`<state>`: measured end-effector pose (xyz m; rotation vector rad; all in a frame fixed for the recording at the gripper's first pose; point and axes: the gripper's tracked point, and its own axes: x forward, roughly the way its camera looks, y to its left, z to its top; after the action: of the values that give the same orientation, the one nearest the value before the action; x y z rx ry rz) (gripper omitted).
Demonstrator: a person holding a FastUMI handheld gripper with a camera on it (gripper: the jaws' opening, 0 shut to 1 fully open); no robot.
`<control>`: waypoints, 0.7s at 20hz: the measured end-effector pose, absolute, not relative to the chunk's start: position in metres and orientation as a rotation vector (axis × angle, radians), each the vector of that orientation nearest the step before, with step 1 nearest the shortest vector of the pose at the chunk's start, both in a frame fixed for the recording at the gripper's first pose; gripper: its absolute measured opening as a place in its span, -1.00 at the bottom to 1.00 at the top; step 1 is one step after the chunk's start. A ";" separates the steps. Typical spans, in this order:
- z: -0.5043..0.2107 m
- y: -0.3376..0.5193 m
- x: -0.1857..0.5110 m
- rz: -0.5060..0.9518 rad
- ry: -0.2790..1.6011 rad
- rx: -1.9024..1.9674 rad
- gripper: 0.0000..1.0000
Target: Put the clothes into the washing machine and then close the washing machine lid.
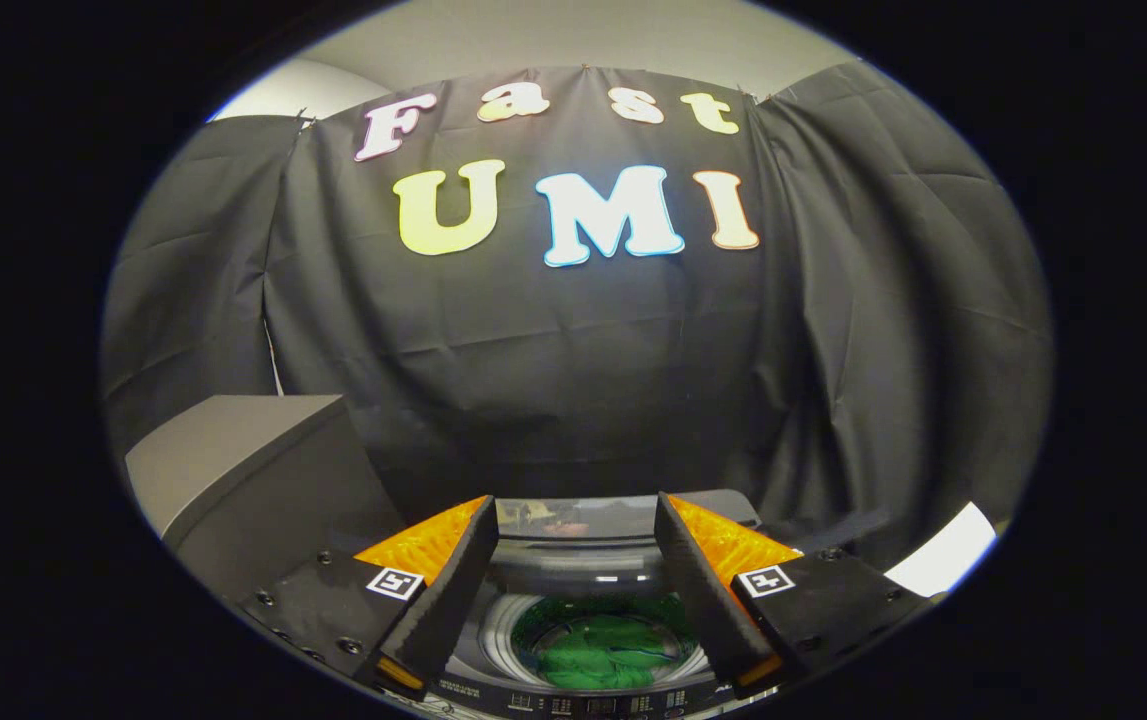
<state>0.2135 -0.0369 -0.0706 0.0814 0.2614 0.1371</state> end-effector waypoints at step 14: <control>-0.065 -0.028 0.173 0.153 0.232 0.052 0.97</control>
<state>0.1730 -0.0276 -0.0654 0.0520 0.2315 0.1530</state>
